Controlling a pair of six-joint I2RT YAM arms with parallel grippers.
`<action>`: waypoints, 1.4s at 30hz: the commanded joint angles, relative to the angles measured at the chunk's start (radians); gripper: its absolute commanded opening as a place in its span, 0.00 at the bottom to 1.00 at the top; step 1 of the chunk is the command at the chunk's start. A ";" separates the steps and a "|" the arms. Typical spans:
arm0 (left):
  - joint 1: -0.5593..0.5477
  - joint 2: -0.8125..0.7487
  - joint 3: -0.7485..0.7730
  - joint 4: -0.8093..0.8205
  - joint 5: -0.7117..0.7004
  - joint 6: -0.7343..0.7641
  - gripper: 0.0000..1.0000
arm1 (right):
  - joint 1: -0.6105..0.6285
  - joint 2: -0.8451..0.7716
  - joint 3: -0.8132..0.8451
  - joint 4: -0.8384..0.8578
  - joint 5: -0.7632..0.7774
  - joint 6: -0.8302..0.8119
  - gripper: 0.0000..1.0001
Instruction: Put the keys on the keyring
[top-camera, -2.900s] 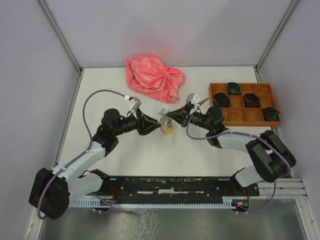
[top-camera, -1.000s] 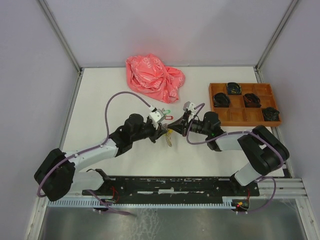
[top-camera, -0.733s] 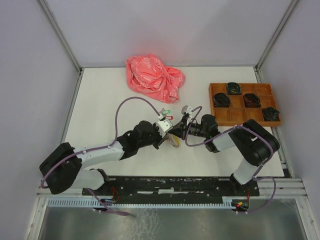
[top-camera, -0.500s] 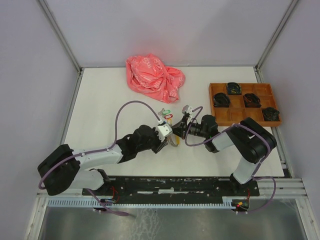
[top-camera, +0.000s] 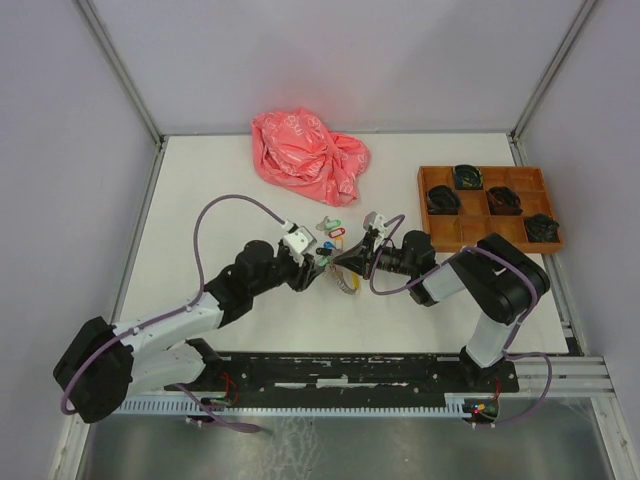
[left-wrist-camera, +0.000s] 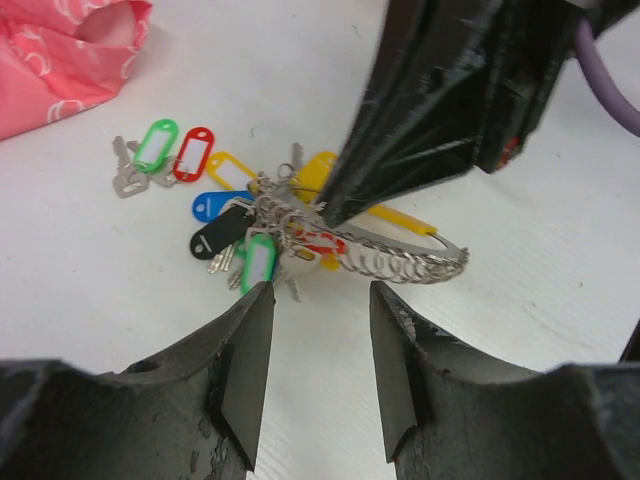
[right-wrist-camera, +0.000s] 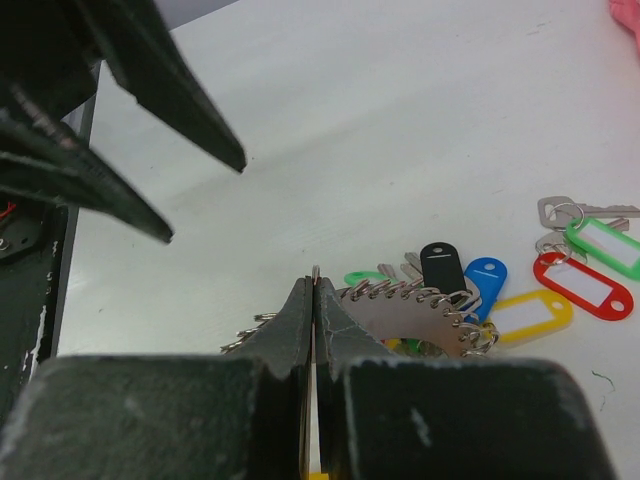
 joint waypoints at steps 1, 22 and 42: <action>0.136 0.046 0.000 0.173 0.195 -0.125 0.50 | -0.003 0.011 0.012 0.096 -0.050 -0.010 0.02; 0.330 0.391 0.134 0.262 0.802 0.108 0.46 | -0.003 -0.040 0.013 0.041 -0.105 -0.046 0.03; 0.327 0.482 0.220 0.104 0.880 0.258 0.34 | -0.003 -0.068 0.022 0.019 -0.128 -0.051 0.04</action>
